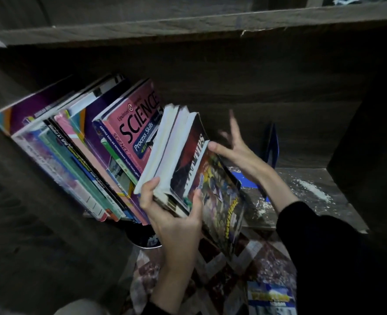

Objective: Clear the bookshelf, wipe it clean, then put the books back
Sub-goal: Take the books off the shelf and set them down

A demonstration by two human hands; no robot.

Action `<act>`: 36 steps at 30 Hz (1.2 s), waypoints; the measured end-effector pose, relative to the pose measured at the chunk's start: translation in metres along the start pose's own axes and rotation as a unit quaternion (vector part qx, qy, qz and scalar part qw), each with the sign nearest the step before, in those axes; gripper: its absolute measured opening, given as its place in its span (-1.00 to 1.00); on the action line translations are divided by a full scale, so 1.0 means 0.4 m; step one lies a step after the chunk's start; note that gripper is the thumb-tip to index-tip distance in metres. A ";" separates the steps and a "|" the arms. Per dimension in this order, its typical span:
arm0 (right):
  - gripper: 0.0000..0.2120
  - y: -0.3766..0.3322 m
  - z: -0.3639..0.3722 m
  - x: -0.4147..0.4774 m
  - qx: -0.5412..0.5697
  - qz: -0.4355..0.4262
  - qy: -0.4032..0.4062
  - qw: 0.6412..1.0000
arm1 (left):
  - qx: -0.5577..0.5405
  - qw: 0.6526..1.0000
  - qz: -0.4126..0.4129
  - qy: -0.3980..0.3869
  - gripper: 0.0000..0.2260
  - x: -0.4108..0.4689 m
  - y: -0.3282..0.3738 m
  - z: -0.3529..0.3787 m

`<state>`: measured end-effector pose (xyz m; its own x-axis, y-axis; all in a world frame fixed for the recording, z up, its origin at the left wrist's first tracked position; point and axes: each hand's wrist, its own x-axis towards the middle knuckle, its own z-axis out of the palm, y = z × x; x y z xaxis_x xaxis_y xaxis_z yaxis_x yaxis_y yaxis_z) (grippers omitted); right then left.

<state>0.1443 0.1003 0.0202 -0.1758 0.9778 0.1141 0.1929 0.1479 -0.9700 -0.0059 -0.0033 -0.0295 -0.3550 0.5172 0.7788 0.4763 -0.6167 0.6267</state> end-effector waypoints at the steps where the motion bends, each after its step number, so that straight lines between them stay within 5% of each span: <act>1: 0.31 0.007 -0.001 0.021 0.005 0.009 -0.050 0.999 | -0.006 1.000 -0.005 -0.005 -0.31 0.002 -0.004 -0.004; 6: 0.40 0.025 -0.012 0.084 0.021 0.016 -0.174 0.984 | -0.014 1.000 -0.019 -0.018 -0.36 0.017 -0.008 -0.010; 10: 0.25 0.025 -0.033 0.083 0.026 0.010 -0.245 0.969 | -0.037 0.998 -0.056 -0.001 -0.19 0.032 -0.029 -0.033; 18: 0.12 -0.008 -0.018 0.012 0.012 -0.081 -0.095 0.992 | 0.004 0.998 -0.037 -0.044 -0.19 0.086 0.004 -0.031; 22: -0.02 -0.068 0.010 -0.070 -0.033 -0.152 -0.016 0.988 | -0.064 0.990 -0.104 -0.074 -0.10 0.171 0.041 -0.073; 26: -0.19 -0.128 0.025 -0.169 -0.114 -0.181 0.036 0.976 | -0.108 0.977 -0.124 -0.139 -0.35 0.230 0.072 -0.151; 29: -0.38 -0.130 0.025 -0.258 -0.184 -0.145 0.012 0.972 | -0.137 0.957 -0.168 -0.192 -0.61 0.215 0.101 -0.187; 36: -0.57 0.011 0.032 -0.492 -0.218 -0.003 0.000 0.976 | -0.103 0.889 -0.289 -0.339 -0.65 0.015 0.090 -0.220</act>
<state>0.1675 -0.0933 -0.0093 -0.1780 0.9767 0.1195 0.5842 0.2026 -0.7859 -0.0617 -0.0748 0.0002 0.1077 0.9790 0.1732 0.1905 -0.1913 0.9629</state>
